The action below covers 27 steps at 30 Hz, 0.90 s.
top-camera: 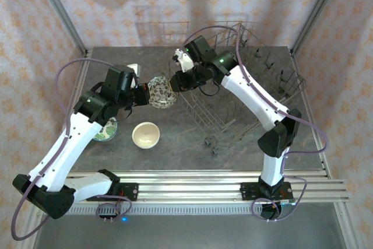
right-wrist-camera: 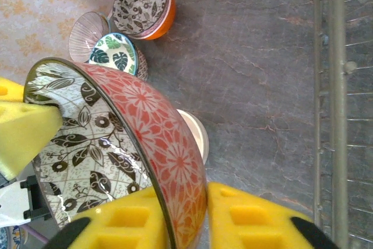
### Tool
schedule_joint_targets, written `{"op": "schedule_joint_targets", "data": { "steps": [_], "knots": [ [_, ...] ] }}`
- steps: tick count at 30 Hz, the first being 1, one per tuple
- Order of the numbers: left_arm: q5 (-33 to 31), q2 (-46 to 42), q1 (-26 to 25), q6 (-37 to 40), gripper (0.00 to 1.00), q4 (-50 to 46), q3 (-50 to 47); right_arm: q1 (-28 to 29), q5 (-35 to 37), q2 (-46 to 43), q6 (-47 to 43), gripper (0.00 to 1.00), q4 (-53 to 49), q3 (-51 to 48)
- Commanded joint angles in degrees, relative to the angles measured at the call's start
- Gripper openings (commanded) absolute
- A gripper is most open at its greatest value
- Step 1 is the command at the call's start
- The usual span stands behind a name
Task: Load the bowls into the dish rack
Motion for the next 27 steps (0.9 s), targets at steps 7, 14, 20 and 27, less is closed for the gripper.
{"op": "schedule_joint_targets", "data": {
  "steps": [7,14,20,27],
  "knots": [
    [-1.4,0.0,-2.3,-3.1,0.08,1.3,4.4,0.3,4.0,-3.3,-0.1,0.10,-0.1,-0.1],
    [1.7,-1.1,-2.4,-5.9,0.44,2.0,6.5,0.3,8.6,-5.9,0.2,0.03,1.1,-1.4],
    [-1.3,-2.6,-2.5,-6.1,0.63,0.6,9.7,0.1,10.2,-8.3,1.3,0.00,3.5,-1.3],
    [-5.6,-5.1,-2.4,-5.6,0.74,-1.6,8.6,-4.1,16.3,-10.5,1.6,0.00,6.0,-0.8]
  ]
}}
